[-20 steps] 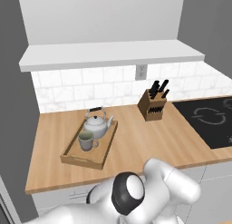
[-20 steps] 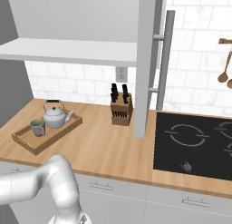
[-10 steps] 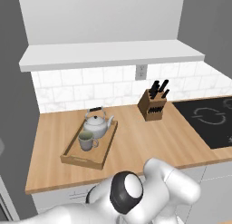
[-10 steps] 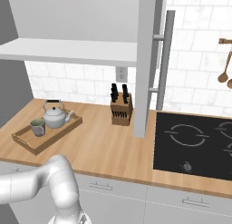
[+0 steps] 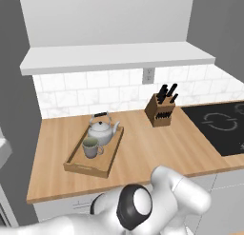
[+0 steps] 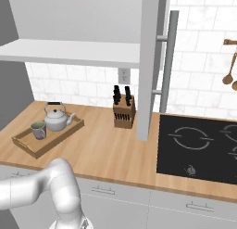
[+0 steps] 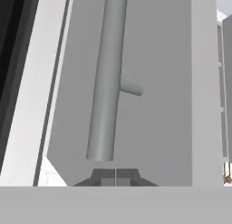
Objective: Pick the kettle from the counter and place it on the tray. Then pick the mug from the cabinet and place it on the tray. Then close the cabinet doors.
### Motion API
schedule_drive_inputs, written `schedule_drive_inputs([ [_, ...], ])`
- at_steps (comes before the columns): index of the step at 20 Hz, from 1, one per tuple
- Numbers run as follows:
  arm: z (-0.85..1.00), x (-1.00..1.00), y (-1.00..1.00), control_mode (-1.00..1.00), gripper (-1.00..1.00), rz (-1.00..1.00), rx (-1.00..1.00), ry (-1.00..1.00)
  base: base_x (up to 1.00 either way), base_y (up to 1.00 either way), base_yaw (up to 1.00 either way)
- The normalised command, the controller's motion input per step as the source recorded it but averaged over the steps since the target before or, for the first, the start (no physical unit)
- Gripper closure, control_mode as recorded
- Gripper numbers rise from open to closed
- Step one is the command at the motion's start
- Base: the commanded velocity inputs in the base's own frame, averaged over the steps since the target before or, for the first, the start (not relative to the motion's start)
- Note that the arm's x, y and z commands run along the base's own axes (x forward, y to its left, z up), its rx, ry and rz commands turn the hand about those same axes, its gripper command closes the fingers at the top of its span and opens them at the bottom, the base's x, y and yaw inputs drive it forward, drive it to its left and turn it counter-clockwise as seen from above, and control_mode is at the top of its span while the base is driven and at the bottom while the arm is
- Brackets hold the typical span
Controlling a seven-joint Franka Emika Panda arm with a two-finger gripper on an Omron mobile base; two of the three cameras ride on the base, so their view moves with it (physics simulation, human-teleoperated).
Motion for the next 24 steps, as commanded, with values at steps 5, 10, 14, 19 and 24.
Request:
schedule_drive_inputs([
  [5,-0.05,0.33,-0.66,-1.00,1.00,-0.06,-0.02,0.00,0.00,0.00,0.00],
  [10,-0.11,0.21,-0.27,-1.00,1.00,0.00,-0.05,-0.02,0.00,0.00,0.00],
  [14,-0.12,0.19,-0.29,-1.00,1.00,0.00,-0.06,-0.03,0.00,0.00,0.00],
  [19,-0.08,0.31,-0.25,-1.00,1.00,0.00,-0.03,-0.07,0.00,0.00,0.00],
  [24,0.00,0.38,-0.26,-1.00,1.00,0.00,0.00,-0.09,0.00,0.00,0.00],
])
